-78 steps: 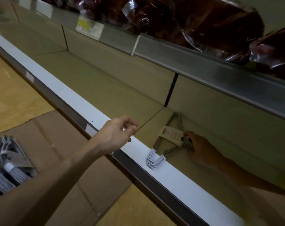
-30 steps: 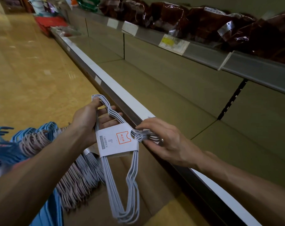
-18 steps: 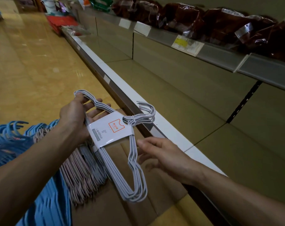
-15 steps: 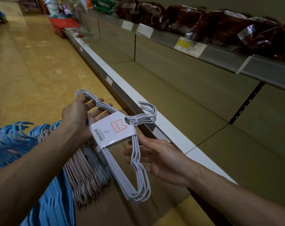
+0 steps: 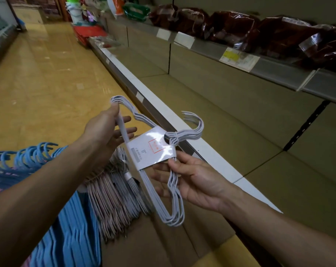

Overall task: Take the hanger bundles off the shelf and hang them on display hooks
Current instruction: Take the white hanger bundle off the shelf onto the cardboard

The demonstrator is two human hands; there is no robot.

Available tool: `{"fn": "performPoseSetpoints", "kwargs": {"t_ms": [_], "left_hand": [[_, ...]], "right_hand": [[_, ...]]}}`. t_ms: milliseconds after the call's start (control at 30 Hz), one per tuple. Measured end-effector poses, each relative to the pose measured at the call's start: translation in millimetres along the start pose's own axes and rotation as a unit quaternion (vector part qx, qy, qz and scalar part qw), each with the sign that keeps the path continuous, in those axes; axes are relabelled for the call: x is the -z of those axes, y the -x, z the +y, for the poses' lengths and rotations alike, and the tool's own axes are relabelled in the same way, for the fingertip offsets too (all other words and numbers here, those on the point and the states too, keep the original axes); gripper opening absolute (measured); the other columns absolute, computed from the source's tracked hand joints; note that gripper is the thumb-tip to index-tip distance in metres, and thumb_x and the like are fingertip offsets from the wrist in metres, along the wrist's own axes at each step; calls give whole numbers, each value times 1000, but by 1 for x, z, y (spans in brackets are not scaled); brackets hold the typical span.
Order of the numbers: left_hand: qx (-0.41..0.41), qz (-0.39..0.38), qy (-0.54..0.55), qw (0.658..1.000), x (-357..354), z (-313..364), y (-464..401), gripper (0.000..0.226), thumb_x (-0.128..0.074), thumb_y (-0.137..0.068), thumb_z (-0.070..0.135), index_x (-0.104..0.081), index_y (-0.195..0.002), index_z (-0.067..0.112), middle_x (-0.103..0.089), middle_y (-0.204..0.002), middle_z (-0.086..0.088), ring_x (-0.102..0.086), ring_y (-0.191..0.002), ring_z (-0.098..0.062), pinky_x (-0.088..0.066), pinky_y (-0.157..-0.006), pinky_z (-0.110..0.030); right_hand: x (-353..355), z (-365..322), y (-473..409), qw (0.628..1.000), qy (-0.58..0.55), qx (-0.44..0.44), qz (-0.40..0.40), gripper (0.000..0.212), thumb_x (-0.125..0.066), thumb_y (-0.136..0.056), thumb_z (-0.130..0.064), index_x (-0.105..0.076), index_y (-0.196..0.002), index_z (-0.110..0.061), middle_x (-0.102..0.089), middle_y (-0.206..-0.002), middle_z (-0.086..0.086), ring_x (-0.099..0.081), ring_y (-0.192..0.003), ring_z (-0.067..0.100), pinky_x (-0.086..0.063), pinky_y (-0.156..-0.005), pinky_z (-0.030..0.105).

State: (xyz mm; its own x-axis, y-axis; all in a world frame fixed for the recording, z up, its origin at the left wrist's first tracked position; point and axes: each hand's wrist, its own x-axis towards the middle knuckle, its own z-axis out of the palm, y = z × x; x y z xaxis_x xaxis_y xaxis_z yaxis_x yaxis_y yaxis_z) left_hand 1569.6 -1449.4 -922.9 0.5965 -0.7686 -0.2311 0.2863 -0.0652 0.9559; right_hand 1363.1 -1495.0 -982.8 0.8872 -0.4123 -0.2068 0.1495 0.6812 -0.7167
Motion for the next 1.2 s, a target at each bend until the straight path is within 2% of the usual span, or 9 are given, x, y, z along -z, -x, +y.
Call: {"fn": "performPoseSetpoints", "kwargs": {"t_ms": [167,233,400,567,633,767,900,1000,1200], "left_hand": [[6,21,-76,997,26,1,1,53,-43,-104,40,-36,-149,12,-57,-131,-11,-66,-105,-34,-55,-93,-44],[8,28,-86,996,38,4,2,50,-44,-104,39,-43,-144,11,-61,-125,-10,-68,-101,-33,-57,-87,-41],[-26,39,-103,994,65,9,5,32,-46,-105,33,-59,-123,10,-67,-115,-12,-71,-96,-35,-60,-77,-39],[-65,60,-91,992,80,10,5,30,-46,-105,27,-60,-123,8,-67,-110,-13,-71,-81,-26,-59,-77,-40],[-72,62,-80,992,84,9,3,28,-46,-105,25,-61,-122,9,-68,-108,-12,-70,-80,-25,-59,-76,-40],[-87,60,-58,993,89,7,-2,24,-47,-104,24,-62,-119,13,-69,-103,-8,-72,-80,-25,-60,-69,-35],[-91,64,-30,993,94,1,-9,22,-47,-104,22,-63,-117,13,-69,-93,-4,-71,-74,-22,-58,-62,-31],[-85,69,-20,994,102,-6,-11,21,-47,-104,21,-63,-116,14,-68,-91,-3,-70,-72,-21,-58,-62,-31],[-84,90,-31,992,126,-12,-13,20,-47,-104,18,-65,-113,14,-68,-89,-4,-70,-68,-20,-57,-59,-32]], "right_hand": [[11,-2,-24,990,46,43,125,44,-58,-90,-4,-55,-133,-8,-71,-106,18,-68,-95,28,-57,-81,53],[16,1,-36,980,92,50,169,36,-56,-95,-3,-57,-131,-9,-73,-105,16,-70,-95,25,-55,-85,53],[19,21,-65,954,174,46,240,27,-56,-97,0,-61,-120,-13,-76,-87,9,-68,-80,18,-58,-72,39],[28,46,-92,915,278,40,291,34,-59,-96,-1,-61,-125,-19,-74,-100,21,-64,-78,24,-56,-83,50],[35,54,-101,887,338,36,311,34,-61,-96,-8,-62,-127,-22,-74,-100,14,-69,-85,22,-58,-86,52],[46,65,-117,817,468,36,334,35,-66,-94,-21,-64,-129,-26,-73,-106,-3,-68,-98,19,-57,-92,41],[51,86,-132,789,501,27,355,46,-68,-93,-22,-59,-138,-24,-68,-127,-2,-62,-115,20,-50,-104,37],[50,104,-139,796,488,24,358,49,-68,-93,-15,-55,-141,-18,-62,-134,0,-57,-121,16,-42,-109,28],[48,115,-149,782,529,22,330,44,-67,-94,-14,-59,-136,-25,-70,-111,2,-65,-97,17,-49,-73,21]]}}
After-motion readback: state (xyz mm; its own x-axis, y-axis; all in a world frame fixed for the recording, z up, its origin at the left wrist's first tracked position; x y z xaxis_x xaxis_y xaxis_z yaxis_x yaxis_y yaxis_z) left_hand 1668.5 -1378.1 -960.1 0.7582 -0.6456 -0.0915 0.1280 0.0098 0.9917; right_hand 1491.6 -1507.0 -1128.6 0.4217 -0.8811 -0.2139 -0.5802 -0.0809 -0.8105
